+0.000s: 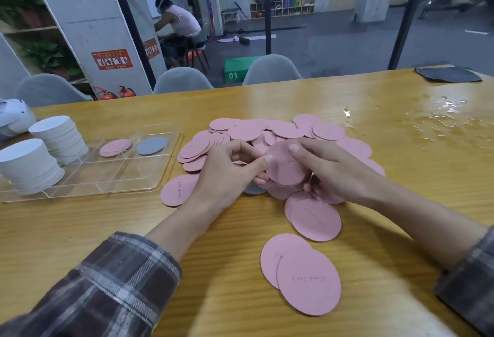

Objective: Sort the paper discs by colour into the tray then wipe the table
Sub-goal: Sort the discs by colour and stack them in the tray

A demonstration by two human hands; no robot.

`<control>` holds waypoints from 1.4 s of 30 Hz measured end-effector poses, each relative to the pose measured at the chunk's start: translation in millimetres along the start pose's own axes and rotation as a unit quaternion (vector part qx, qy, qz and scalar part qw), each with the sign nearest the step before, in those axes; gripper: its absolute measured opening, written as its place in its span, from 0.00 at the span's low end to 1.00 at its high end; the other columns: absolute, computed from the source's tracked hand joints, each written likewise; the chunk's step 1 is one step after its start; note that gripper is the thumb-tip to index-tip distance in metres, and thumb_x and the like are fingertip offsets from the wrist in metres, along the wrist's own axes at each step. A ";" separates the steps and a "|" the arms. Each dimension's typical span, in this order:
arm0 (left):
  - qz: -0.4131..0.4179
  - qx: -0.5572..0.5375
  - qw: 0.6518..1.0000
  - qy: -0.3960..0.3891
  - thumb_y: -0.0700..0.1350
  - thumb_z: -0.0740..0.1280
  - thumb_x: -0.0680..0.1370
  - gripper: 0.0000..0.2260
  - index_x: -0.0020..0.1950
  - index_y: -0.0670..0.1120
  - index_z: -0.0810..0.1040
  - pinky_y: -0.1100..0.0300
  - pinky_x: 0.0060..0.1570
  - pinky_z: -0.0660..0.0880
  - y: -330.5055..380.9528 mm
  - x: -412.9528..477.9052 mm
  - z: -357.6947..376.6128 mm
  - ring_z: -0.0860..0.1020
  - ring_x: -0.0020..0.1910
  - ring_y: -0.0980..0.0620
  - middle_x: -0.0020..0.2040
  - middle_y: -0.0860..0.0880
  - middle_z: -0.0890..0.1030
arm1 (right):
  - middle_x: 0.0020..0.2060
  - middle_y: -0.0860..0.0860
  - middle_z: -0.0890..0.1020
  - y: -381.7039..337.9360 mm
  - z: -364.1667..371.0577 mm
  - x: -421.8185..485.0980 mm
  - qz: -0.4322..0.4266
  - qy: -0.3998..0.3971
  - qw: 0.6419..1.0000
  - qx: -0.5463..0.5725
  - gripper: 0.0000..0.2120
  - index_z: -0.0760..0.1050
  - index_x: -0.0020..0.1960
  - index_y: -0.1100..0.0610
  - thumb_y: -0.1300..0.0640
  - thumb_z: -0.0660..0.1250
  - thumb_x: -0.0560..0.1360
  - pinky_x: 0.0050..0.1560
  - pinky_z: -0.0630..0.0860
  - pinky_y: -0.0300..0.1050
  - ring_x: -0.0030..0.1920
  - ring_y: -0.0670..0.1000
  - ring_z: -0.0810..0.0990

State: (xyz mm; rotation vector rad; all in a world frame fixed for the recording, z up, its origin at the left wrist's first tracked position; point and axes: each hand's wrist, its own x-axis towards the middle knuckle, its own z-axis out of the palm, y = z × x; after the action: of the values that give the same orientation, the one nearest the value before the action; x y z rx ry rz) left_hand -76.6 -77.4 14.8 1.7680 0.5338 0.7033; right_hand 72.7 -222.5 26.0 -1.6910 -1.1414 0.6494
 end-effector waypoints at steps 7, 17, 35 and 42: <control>0.045 0.108 0.993 -0.016 0.44 0.77 0.77 0.07 0.42 0.43 0.82 0.55 0.39 0.82 0.0 -2.4 -5.1 0.86 0.36 0.48 0.36 0.48 0.86 | 0.34 0.51 0.78 4.5 -3.9 0.2 -0.026 0.007 0.999 -0.034 0.08 0.78 0.58 0.50 0.54 0.61 0.85 0.30 0.71 0.50 0.30 0.51 0.76; 0.127 0.273 0.906 -0.296 0.56 0.86 0.62 0.19 0.47 0.53 0.85 0.62 0.40 0.74 13.8 -29.9 1.8 0.79 0.44 0.50 0.42 0.53 0.82 | 0.38 0.51 0.79 6.5 -9.4 0.4 -0.027 0.039 0.998 -0.045 0.09 0.77 0.57 0.55 0.54 0.60 0.86 0.35 0.74 0.54 0.30 0.50 0.76; 0.096 0.256 0.921 -0.279 0.48 0.81 0.73 0.08 0.51 0.52 0.88 0.70 0.41 0.71 16.8 -19.7 -12.1 0.78 0.39 0.59 0.43 0.54 0.84 | 0.38 0.57 0.80 7.3 -9.4 1.5 -0.024 0.032 0.997 -0.066 0.10 0.76 0.59 0.58 0.54 0.60 0.86 0.34 0.75 0.54 0.29 0.50 0.77; 0.085 0.275 0.915 -0.284 0.51 0.86 0.63 0.16 0.48 0.54 0.87 0.70 0.40 0.70 13.2 -16.9 -16.7 0.77 0.41 0.59 0.45 0.56 0.83 | 0.41 0.62 0.81 7.0 -9.1 1.1 -0.027 0.030 0.997 -0.071 0.09 0.76 0.59 0.56 0.53 0.60 0.86 0.33 0.75 0.52 0.30 0.49 0.77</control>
State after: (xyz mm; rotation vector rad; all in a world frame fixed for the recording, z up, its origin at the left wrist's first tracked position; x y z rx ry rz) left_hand -100.3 -81.0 27.8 2.4450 0.1785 0.1153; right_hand 83.3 -226.1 23.4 -1.7813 -1.2098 0.4897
